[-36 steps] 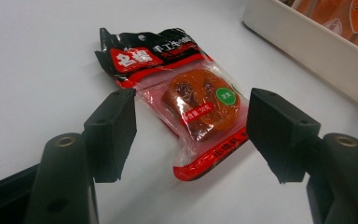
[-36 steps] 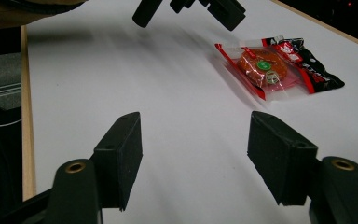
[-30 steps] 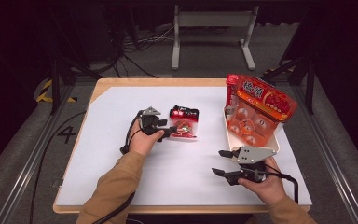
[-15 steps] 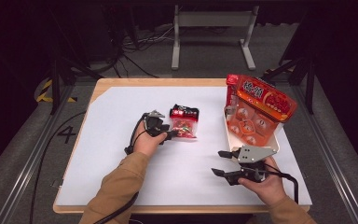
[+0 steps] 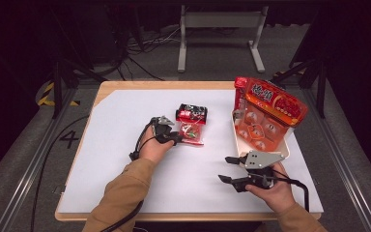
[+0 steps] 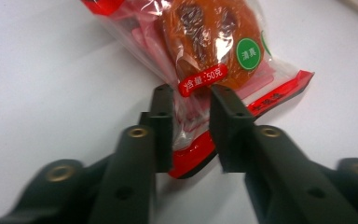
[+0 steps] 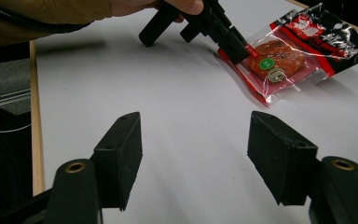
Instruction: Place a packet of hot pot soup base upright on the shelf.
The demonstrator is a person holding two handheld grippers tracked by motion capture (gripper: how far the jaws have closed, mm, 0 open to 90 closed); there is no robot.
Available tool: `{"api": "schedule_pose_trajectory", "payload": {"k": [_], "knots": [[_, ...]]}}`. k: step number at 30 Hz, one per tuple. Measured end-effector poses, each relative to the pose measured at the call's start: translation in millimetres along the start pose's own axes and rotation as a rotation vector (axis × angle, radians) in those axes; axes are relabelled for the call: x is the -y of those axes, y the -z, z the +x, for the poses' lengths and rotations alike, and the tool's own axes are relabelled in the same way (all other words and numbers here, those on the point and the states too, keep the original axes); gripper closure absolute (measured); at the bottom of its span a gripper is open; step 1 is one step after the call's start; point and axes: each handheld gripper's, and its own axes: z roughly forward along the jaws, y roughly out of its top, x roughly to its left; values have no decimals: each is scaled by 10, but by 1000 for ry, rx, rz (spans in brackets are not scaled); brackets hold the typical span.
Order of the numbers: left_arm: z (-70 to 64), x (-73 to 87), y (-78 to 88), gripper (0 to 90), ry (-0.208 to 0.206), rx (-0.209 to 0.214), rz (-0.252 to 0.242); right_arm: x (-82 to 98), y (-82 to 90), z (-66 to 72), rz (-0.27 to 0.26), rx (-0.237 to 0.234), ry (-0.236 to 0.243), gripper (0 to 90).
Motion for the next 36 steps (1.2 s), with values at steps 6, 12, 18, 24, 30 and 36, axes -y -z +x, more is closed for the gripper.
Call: {"api": "schedule_pose_trajectory", "payload": {"k": [6, 12, 18, 24, 30, 36], "knots": [[-24, 17, 6, 849, -14, -11, -6, -1, 5, 1, -1, 3, 1, 361], [-43, 25, 10, 882, -31, -25, -12, 1, 11, -5, -1, 5, 0, 361], [-42, 31, 16, 882, -28, -18, -20, 2, 16, -8, -3, 9, -4, 363], [-54, 57, 80, 898, -19, 5, -37, -1, 29, -16, 7, 26, -26, 408], [-177, 40, 268, 900, -86, -27, -69, -30, 53, -50, -8, 37, -62, 429], [-276, 58, 475, 900, -115, -17, -130, -104, 72, -64, -23, 38, -75, 433]]}}
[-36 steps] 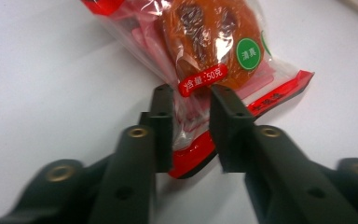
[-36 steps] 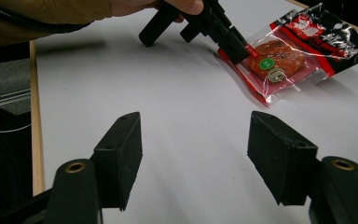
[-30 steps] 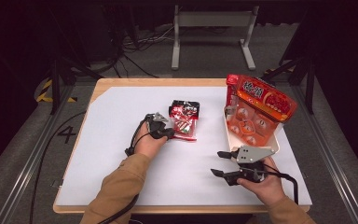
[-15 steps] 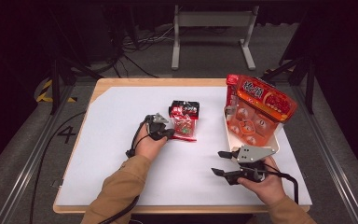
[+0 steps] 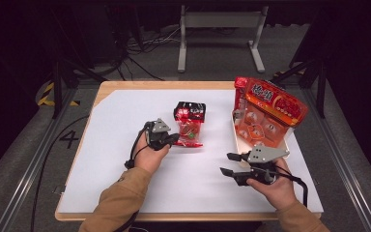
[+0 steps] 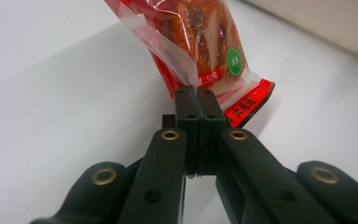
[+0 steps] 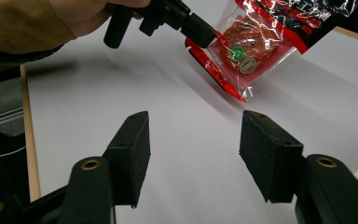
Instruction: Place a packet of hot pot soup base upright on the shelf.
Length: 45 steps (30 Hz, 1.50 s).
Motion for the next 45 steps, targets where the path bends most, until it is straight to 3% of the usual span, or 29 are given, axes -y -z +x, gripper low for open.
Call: {"api": "schedule_pose_trajectory", "payload": {"k": [10, 17, 27, 35, 45], "knots": [[-205, 27, 336, 900, -76, 1, -81, -205, 53, -63, -45, 12, -45, 432], [-359, 22, 572, 900, -104, 46, -127, -427, 65, -90, -70, -9, -53, 388], [-547, -4, 822, 900, -138, 97, -154, -584, 40, -118, -89, -18, -65, 351], [-585, 15, 925, 900, -139, 131, -158, -694, 37, -185, -90, -35, -83, 301], [-653, -3, 912, 900, -154, 165, -174, -890, -63, -246, -96, -67, -118, 263]]}}
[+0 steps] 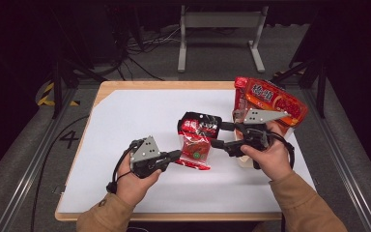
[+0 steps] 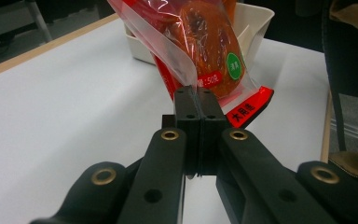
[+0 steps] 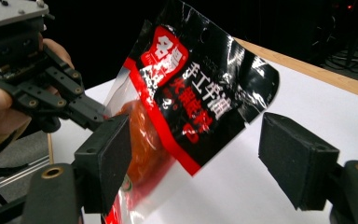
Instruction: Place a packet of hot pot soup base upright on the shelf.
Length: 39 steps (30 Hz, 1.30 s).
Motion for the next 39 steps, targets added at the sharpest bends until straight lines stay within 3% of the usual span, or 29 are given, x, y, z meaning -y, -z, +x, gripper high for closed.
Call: {"api": "schedule_pose_trajectory", "payload": {"k": [10, 16, 23, 27, 29, 30, 31, 33, 39], "knots": [[-43, 9, -46, 900, 2, 22, -8, -72, -146, -27, -14, -48, -57, 275], [-45, 19, -59, 900, 5, 28, -10, -106, -165, -80, -12, -41, -87, 383], [-51, 52, -112, 900, 7, 33, 12, -123, -105, -93, 14, -23, -54, 576], [-41, 66, -134, 898, 3, 34, 18, -135, -49, -83, 27, -35, -27, 758], [-42, 70, -140, 894, 11, 34, 18, -146, -17, -69, 37, -51, 10, 884], [-38, 72, -143, 894, 13, 36, 18, -146, -17, -69, 37, -51, 10, 884], [-34, 76, -147, 887, 18, 41, 17, -151, -3, -60, 52, -47, 48, 894], [-19, 88, -149, 876, 25, 43, 16, -151, 10, -58, 49, -55, 69, 897], [8, 111, -161, 818, 41, 51, 17, -159, 76, -46, 3, -111, 88, 899]]}}
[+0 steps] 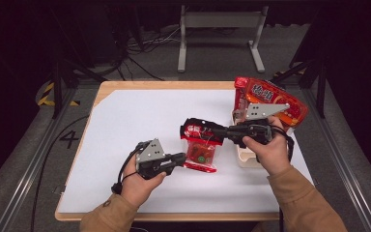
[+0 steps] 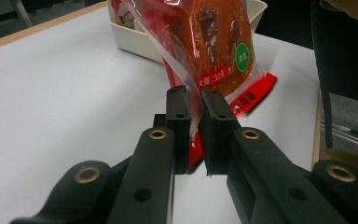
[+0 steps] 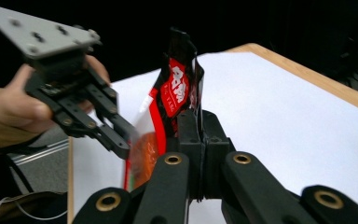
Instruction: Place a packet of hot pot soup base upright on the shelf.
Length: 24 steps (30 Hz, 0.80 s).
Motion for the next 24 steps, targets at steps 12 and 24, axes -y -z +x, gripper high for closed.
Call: {"api": "schedule_pose_trajectory", "payload": {"k": [12, 24], "knots": [[166, 60, 133, 586, 58, -63, -8, -43, 337, -29, -9, 64, 99, 900], [348, 198, 343, 457, 122, -131, -2, -40, 801, -116, -43, 110, 123, 900]]}}
